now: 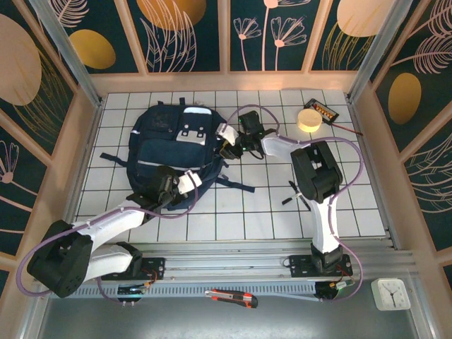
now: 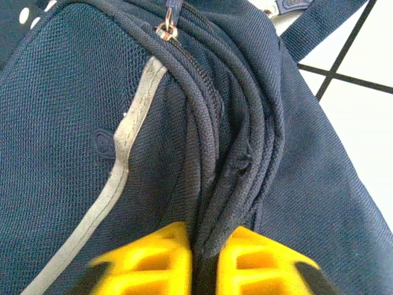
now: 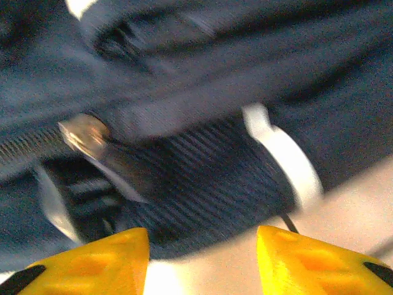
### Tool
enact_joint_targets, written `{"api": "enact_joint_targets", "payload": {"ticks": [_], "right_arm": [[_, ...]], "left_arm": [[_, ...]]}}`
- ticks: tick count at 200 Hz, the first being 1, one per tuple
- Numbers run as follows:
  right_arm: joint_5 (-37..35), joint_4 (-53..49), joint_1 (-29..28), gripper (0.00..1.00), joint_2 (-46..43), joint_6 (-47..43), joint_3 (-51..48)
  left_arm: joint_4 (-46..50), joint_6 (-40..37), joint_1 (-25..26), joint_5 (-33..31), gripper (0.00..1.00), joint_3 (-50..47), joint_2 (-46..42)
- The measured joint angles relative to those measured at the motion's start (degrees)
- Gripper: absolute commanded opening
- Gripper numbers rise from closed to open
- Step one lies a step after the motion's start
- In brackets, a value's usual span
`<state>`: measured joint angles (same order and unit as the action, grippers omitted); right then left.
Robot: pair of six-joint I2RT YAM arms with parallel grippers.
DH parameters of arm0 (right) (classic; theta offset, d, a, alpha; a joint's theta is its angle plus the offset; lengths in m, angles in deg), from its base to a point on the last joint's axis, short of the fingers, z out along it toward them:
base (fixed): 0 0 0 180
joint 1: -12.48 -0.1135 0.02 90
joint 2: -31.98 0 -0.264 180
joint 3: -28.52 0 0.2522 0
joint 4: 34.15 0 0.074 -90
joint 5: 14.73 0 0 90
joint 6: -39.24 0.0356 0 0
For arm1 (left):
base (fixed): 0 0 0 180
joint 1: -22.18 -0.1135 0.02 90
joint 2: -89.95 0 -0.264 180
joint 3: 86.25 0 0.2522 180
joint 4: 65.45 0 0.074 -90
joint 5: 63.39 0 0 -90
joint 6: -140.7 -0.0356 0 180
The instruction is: Pack the student bag
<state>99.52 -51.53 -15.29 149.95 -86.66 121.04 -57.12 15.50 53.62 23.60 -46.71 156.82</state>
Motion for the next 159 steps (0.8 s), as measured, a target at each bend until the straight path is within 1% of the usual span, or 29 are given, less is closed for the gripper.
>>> {"api": "enact_joint_targets", "payload": {"ticks": [16,25,50,71,91,108,137,159], "right_arm": [[-0.5,2.1,1.6,0.50,-4.4,-0.2,-4.9],[-0.2,2.8,1.9,0.49,-7.2,-0.8,-7.3],[3.2,3.8,1.0,0.48,-13.7,-3.7,-10.2],[6.2,4.8,-0.8,0.48,-15.5,-5.4,-10.2],[7.7,4.9,-3.5,0.48,-14.9,-5.8,-10.1],[7.8,5.5,-6.3,0.48,-13.7,-5.2,-10.2],[7.7,9.7,-10.8,0.49,-13.1,-1.8,-12.7],[7.1,11.8,-12.5,0.48,-13.0,0.5,-14.5]], "left_arm": [[2.1,1.9,0.0,0.4,0.59,0.0,-3.9],[3.1,3.5,0.0,0.5,0.63,0.1,-6.6],[4.3,5.9,0.0,-0.1,0.64,1.3,-13.8],[4.6,7.5,0.0,-1.2,0.63,3.1,-16.8],[4.8,9.5,0.0,-2.7,0.61,4.4,-16.5],[5.2,11.4,0.0,-4.7,0.63,4.8,-15.4],[5.3,13.6,0.0,-7.2,0.64,5.0,-14.8],[5.2,14.1,0.0,-8.5,0.64,5.1,-14.8]]}}
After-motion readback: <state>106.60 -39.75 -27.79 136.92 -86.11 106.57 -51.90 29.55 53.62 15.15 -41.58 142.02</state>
